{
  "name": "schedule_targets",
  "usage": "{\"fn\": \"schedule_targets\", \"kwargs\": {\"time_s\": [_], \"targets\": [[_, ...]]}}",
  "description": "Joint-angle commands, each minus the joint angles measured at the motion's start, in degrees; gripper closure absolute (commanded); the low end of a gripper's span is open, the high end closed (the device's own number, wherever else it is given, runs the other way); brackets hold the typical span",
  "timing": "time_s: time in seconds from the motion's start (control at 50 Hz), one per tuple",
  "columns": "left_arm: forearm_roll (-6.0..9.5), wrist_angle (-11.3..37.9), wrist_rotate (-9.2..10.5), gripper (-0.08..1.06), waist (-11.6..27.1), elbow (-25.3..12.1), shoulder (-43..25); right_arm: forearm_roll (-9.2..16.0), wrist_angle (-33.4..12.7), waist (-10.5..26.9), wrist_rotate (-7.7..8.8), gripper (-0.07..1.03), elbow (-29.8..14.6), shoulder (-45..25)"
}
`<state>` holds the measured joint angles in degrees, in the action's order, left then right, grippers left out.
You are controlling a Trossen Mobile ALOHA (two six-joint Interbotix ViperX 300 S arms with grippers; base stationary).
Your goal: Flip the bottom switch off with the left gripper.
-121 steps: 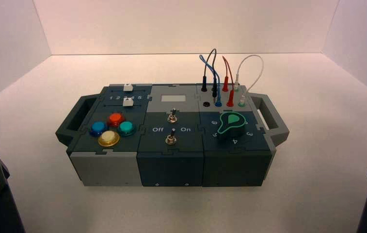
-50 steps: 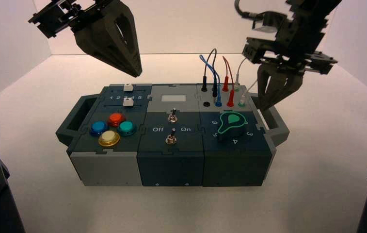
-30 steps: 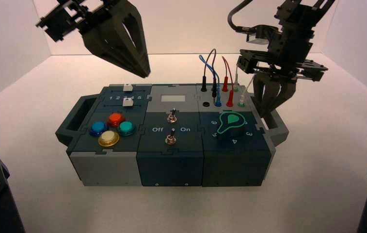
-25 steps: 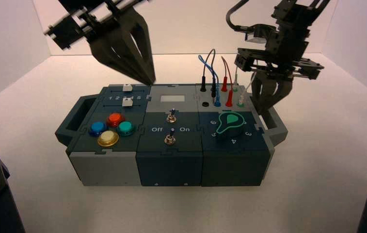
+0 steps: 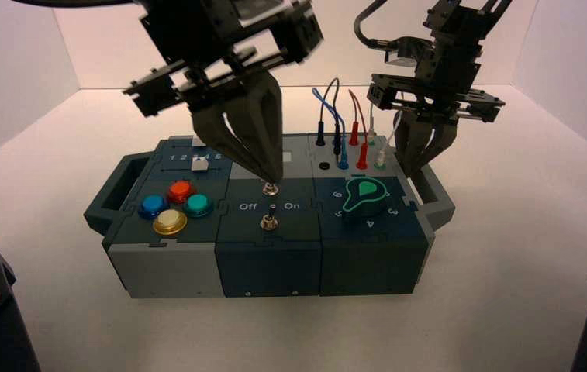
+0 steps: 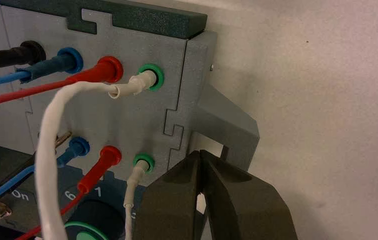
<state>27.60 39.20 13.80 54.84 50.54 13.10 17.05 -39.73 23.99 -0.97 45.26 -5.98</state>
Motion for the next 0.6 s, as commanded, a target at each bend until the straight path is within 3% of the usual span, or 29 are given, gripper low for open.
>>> {"fn": "schedule_targets", "kwargs": {"time_s": [0.02,0.32,0.6], "targets": [[0.26,-0.1,0.35,1.01,0.9,-1.5,-0.7,-0.2,1.1,1.0,1.14,0.99,-0.5,-2.8],[0.26,-0.2,0.97,1.01,0.9,-1.7,-3.7,-0.2,1.1,1.0,1.32,0.99,-0.5,-2.5],[0.26,-0.3,0.88,1.01,1.0,-4.4,-7.3,-0.2,1.2,1.0,1.49,0.99,-0.7,-2.4]]}}
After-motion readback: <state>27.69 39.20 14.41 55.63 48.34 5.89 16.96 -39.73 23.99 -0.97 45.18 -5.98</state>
